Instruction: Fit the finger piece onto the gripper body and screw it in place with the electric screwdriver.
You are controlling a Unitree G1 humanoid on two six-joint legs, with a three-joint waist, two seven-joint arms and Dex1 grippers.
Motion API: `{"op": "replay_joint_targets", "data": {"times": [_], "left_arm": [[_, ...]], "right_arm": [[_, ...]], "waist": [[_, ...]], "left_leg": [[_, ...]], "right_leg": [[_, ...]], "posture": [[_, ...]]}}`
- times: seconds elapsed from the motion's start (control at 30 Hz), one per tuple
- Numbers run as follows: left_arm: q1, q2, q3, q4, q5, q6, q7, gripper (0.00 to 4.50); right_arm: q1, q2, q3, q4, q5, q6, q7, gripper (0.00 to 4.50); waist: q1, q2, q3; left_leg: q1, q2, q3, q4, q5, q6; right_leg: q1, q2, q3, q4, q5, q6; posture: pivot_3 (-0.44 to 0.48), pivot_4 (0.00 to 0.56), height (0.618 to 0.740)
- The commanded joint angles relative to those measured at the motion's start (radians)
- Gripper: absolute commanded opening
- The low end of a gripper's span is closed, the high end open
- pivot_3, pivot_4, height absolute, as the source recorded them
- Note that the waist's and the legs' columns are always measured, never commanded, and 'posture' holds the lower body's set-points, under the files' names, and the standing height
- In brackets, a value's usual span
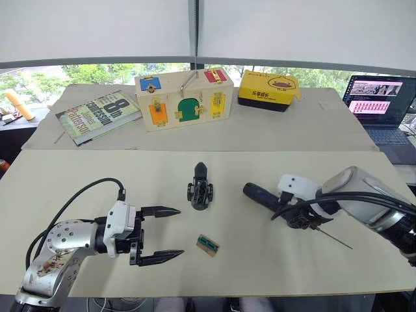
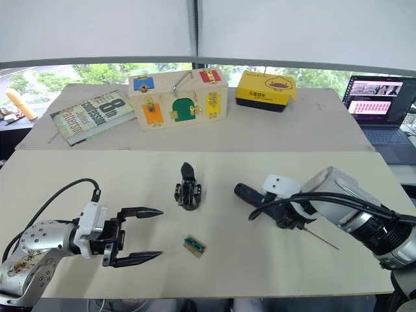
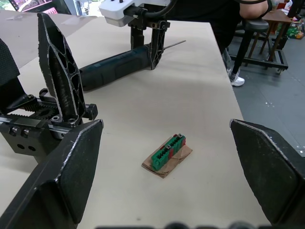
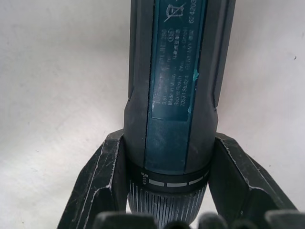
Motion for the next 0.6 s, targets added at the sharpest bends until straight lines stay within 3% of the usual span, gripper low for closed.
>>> {"op": "replay_joint_targets", "data": {"times": [0.03,0.13,0.33,0.47,0.6], "left_arm": [[-0.041,0.003,-0.006,0.020,-0.001,-0.015,-0.022,4.50],[-0.051,0.017,-0.003,0.043,0.000,-0.021,-0.053,4.50],[-0.047,0.048,0.016,0.102,-0.007,-0.028,-0.112,4.50],[-0.045,0.068,0.014,0.164,0.017,-0.064,-0.169,4.50],[-0.054,0.062,0.002,0.230,0.056,-0.116,-0.194,4.50]], "right_arm": [[0.014,-0.012,-0.076,0.028,-0.007,-0.033,-0.020,1.93],[0.036,-0.040,-0.191,0.017,0.036,-0.043,-0.002,1.93],[0.167,0.044,-0.643,-0.031,0.229,-0.039,-0.005,1.93],[0.300,0.220,-0.948,-0.138,0.385,-0.196,0.008,1.93],[0.375,0.388,-1.086,-0.228,0.522,-0.316,-0.016,1.93]], "waist": [[0.001,0.000,0.000],[0.003,0.002,0.001],[0.004,0.006,0.003],[0.008,0.005,0.003],[0.009,0.007,0.004]], "left_leg": [[0.000,0.000,0.000,0.001,0.000,0.000],[-0.001,0.000,0.000,0.001,0.000,0.000],[-0.008,0.000,0.001,0.001,0.001,-0.001],[-0.009,0.000,-0.002,0.000,0.001,-0.002],[-0.008,-0.001,-0.001,0.000,0.002,-0.002]], "right_leg": [[0.000,0.000,0.000,0.000,0.000,0.000],[-0.001,0.000,0.000,0.000,0.001,0.000],[-0.011,0.002,0.000,0.006,0.000,-0.001],[-0.009,0.003,-0.004,0.005,0.000,-0.001],[-0.009,0.002,-0.001,0.006,0.000,0.000]], "posture": [[0.000,0.150,0.740],[0.000,0.150,0.740],[0.000,0.150,0.740],[0.000,0.150,0.740],[0.000,0.150,0.740]]}}
